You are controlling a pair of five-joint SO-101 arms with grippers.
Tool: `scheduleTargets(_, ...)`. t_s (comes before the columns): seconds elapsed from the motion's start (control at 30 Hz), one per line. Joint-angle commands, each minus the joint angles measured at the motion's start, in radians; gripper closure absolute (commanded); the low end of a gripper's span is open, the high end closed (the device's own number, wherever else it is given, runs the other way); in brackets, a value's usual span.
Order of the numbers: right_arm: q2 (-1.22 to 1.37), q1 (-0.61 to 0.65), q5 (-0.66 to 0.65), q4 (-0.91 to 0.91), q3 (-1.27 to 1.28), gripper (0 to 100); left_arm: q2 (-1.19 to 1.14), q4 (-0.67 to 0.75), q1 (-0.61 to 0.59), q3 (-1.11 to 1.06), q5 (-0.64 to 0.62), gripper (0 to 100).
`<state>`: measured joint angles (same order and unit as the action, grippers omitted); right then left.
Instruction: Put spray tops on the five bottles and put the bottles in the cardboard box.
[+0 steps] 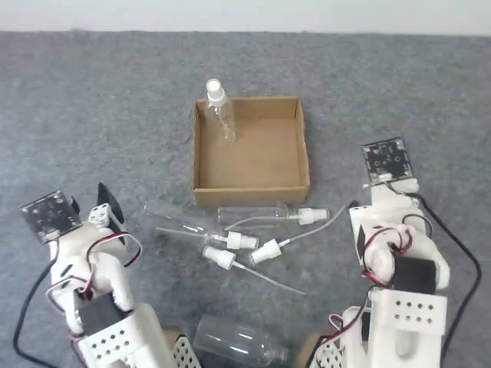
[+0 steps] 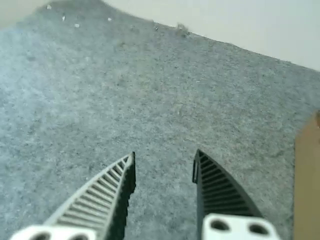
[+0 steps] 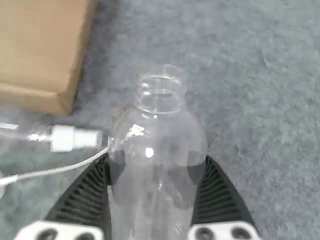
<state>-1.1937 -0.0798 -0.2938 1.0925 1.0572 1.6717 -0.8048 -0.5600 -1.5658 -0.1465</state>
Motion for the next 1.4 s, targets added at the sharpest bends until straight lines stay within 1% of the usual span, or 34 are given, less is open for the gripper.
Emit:
scheduleTargets(0.0,-0.079,-0.035,0.040,-0.050,0.021,99.0,0.014,0.031,0.011,0.018,0.023,82)
scheduleTargets(0.07,-0.119,-0.061,0.052,-0.073,0.054,99.0,0.014,0.026,0.025,0.018,0.026,82)
scheduleTargets(0.27,-0.243,-0.160,0.144,-0.120,0.144,99.0,0.014,0.023,0.129,0.021,0.034,82)
scheduleTargets(0.4,-0.351,-0.229,0.189,-0.119,0.187,99.0,0.012,0.020,0.203,0.038,0.109,82)
scheduleTargets(0.57,-0.495,-0.245,0.209,-0.117,0.255,99.0,0.009,-0.055,0.292,0.093,0.149,82)
scheduleTargets(0.73,-0.625,-0.248,0.210,-0.111,0.310,99.0,0.006,-0.135,0.408,0.173,0.196,82)
scheduleTargets(0.9,-0.618,-0.305,0.276,-0.120,0.315,99.0,0.005,-0.204,0.514,0.254,0.265,82)
scheduleTargets(0.97,-0.622,-0.315,0.278,-0.120,0.316,99.0,0.003,-0.249,0.557,0.295,0.295,82)
scheduleTargets(1.13,-0.622,-0.315,0.278,-0.120,0.318,98.9,0.002,-0.339,0.649,0.387,0.305,82)
scheduleTargets(1.23,-0.622,-0.315,0.279,-0.120,0.318,98.9,0.002,-0.361,0.701,0.424,0.341,82)
scheduleTargets(1.37,-0.622,-0.315,0.279,-0.120,0.319,98.9,-0.063,-0.353,0.755,0.453,0.339,82)
